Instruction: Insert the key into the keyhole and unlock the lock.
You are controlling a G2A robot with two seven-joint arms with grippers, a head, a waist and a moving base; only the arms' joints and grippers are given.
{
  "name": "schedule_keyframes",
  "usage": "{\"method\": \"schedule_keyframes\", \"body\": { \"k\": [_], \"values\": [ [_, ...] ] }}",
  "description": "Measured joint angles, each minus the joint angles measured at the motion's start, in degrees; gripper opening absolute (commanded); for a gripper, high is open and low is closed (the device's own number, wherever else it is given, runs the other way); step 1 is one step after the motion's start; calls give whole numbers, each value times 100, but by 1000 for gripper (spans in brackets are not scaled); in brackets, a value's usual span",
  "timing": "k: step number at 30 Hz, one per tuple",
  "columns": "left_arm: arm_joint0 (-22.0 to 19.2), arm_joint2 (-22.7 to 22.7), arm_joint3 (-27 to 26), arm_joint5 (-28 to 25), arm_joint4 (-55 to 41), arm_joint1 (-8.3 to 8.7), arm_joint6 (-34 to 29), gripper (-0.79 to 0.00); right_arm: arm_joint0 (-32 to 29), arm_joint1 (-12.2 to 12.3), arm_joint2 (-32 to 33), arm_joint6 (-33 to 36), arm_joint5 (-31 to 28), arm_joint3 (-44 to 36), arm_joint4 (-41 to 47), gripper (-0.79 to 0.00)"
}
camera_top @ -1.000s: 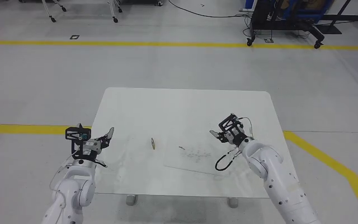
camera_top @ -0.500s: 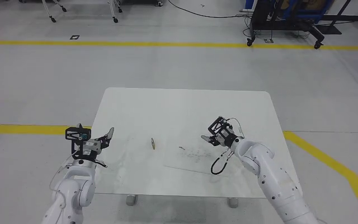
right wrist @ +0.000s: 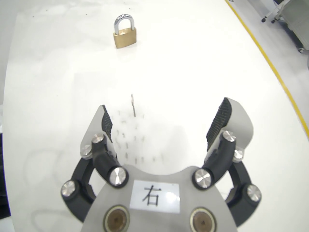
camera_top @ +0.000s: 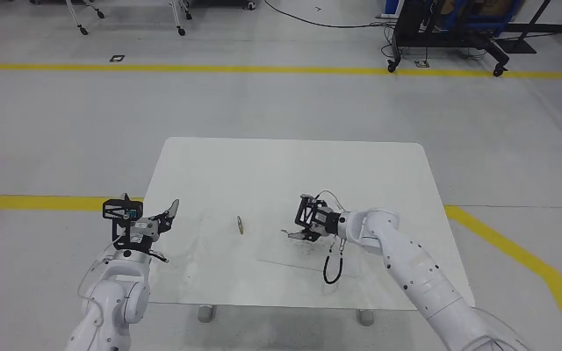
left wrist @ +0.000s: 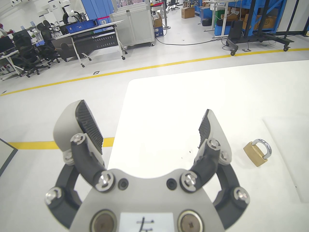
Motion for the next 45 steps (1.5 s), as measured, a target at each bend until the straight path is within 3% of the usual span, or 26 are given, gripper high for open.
{"method": "schedule_keyframes", "body": {
  "k": [2, 7, 16, 18, 20, 21, 45],
  "values": [
    [0, 0, 0, 0, 0, 0, 0, 0, 117, -27, -97, 71, -102, 146, 38, -406],
    [0, 0, 0, 0, 0, 0, 0, 0, 340, -97, -338, 205, -338, 391, 161, -517],
    [0, 0, 0, 0, 0, 0, 0, 0, 728, -268, -874, 450, -704, 793, 336, -533],
    [0, 0, 0, 0, 0, 0, 0, 0, 805, -308, -969, 510, -701, 877, 378, -591],
    [0, 0, 0, 0, 0, 0, 0, 0, 876, -344, -1044, 556, -673, 961, 416, -754],
    [0, 0, 0, 0, 0, 0, 0, 0, 902, -357, -1070, 565, -660, 990, 428, -785],
    [0, 0, 0, 0, 0, 0, 0, 0, 945, -292, -1018, 130, -583, 681, 43, -785]
  ]
}}
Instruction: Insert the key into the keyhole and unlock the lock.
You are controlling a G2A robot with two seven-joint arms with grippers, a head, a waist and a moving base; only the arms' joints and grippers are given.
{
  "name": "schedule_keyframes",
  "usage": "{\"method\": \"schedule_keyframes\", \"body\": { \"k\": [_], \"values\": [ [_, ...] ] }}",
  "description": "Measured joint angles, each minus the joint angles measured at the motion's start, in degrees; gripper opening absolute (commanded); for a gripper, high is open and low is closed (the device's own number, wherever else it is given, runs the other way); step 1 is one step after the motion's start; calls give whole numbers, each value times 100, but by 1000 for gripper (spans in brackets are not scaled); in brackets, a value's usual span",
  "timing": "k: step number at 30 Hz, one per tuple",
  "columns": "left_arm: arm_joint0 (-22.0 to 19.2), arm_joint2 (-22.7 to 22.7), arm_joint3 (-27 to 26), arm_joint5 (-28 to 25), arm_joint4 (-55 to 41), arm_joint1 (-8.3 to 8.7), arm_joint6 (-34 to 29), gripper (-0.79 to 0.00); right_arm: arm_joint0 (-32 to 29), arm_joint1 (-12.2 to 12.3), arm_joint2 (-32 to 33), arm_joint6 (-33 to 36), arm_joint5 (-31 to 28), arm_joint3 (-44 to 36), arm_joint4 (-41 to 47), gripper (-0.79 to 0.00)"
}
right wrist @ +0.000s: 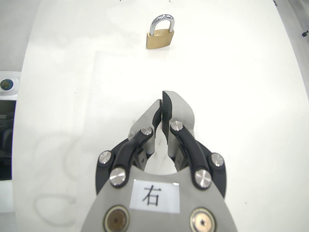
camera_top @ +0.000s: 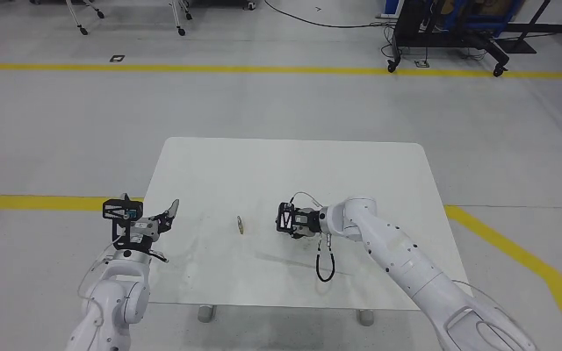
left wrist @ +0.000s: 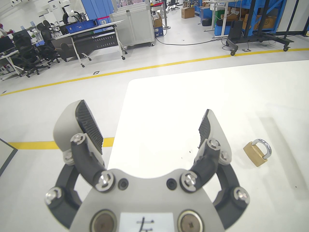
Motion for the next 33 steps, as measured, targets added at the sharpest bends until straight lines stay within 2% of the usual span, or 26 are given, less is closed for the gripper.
{"method": "schedule_keyframes", "body": {
  "k": [6, 11, 15, 19, 23, 29, 33],
  "values": [
    [31, 17, -10, -127, -85, 0, 33, 0, 0, 0, 0, 0, 0, 0, 0, -785],
    [239, 168, -463, -1036, 452, 50, 190, 0, 0, 0, 0, 0, 0, 0, 0, -785],
    [98, 494, -813, -1749, 1160, 90, -44, 0, 0, 0, 0, 0, 0, 0, 0, -785],
    [-252, 1053, -863, -2051, 1964, 86, -358, 0, 0, 0, 0, 0, 0, 0, 0, -785],
    [-893, 1760, -557, -2120, 2718, 23, -1029, 0, 0, 0, 0, 0, 0, 0, 0, -785],
    [-1644, 2576, -27, -2165, 3057, -104, -1584, 0, 0, 0, 0, 0, 0, 0, 0, -785],
    [-1870, 2855, 194, -2138, 3101, -162, -1719, 0, -88, 21, 54, -65, 113, -23, 5, -785]
  ]
}}
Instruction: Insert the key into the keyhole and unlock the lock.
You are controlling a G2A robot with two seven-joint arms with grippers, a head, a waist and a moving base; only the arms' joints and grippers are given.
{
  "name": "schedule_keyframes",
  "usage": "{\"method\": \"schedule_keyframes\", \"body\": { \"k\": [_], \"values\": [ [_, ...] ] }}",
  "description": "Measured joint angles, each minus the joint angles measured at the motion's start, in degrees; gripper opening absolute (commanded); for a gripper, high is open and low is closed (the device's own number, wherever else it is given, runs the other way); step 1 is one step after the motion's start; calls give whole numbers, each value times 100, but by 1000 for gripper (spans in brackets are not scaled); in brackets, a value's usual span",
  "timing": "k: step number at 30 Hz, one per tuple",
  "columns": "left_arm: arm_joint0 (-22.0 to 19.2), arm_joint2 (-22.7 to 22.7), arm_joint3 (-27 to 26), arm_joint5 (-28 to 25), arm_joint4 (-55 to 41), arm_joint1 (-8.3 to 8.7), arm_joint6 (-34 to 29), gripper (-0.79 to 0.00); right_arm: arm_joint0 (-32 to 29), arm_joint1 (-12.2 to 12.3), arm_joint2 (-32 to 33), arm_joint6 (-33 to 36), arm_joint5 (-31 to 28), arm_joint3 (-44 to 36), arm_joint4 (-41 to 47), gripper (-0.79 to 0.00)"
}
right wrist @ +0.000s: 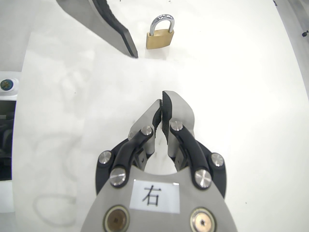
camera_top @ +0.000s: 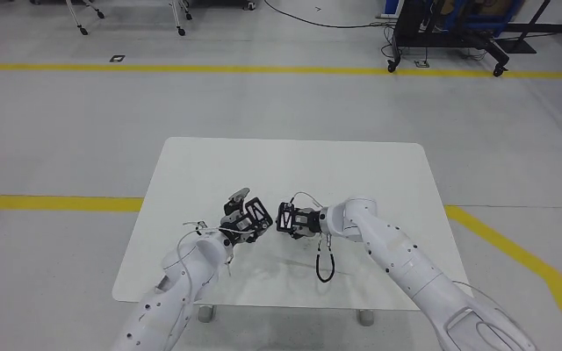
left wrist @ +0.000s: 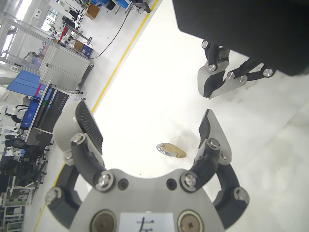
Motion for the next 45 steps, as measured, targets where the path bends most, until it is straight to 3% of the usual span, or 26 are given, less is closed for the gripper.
{"method": "schedule_keyframes", "body": {
  "k": [27, 32, 37, 45],
  "values": [
    [-507, 778, 800, -18, 488, -192, -382, 0, -784, 496, 859, -1390, -262, -457, -727, -785],
    [-574, 980, 1002, 287, 517, -272, -428, 0, -798, 489, 911, -1454, -164, -562, -418, -785],
    [-557, 684, 722, 613, 91, -285, -390, 0, -849, 483, 891, -1418, 19, -583, -348, -785],
    [31, -661, -389, 641, -458, -89, -120, 0, -846, 473, 870, -1355, 74, -581, -269, -785]
  ]
}}
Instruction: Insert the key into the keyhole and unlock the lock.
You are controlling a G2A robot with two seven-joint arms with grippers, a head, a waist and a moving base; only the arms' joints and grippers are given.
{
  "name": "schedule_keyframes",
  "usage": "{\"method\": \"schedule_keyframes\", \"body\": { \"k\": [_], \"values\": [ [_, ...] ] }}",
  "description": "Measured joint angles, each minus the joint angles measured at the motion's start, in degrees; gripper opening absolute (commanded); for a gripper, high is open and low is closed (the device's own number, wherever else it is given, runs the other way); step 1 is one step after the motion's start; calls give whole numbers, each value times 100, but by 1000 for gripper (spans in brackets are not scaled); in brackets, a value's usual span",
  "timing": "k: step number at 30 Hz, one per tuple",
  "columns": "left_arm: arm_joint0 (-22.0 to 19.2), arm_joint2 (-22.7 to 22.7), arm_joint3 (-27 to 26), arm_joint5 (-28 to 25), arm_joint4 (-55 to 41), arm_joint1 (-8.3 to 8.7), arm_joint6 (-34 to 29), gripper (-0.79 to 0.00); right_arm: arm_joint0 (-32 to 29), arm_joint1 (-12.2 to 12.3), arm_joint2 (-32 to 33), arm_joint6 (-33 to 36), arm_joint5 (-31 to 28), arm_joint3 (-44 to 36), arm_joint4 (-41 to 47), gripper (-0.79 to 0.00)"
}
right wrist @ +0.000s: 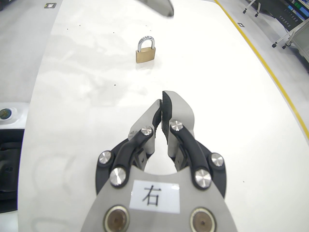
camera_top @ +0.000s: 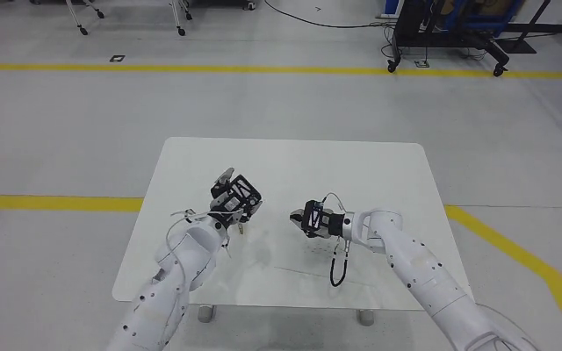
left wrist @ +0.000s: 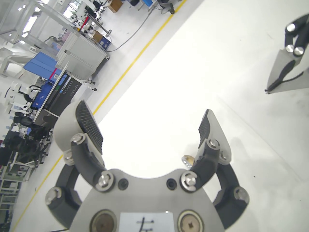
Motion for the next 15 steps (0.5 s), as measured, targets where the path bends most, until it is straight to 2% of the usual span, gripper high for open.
{"method": "schedule_keyframes", "body": {
  "k": [4, 8, 11, 15],
  "values": [
    [466, -753, -436, -57, -199, 96, 124, 0, -6, -2, -2, -13, 4, -11, 10, -785],
    [797, -1374, -418, -118, -720, 141, 301, 0, 27, -41, 31, -595, -155, 29, 565, -785],
    [826, -1432, -385, -117, -926, 140, 318, 0, 171, -83, 55, -1139, -422, 302, 1078, -785],
    [822, -1420, -388, -116, -832, 140, 314, 0, 291, -110, 42, -1251, -441, 482, 1243, -785]
  ]
}}
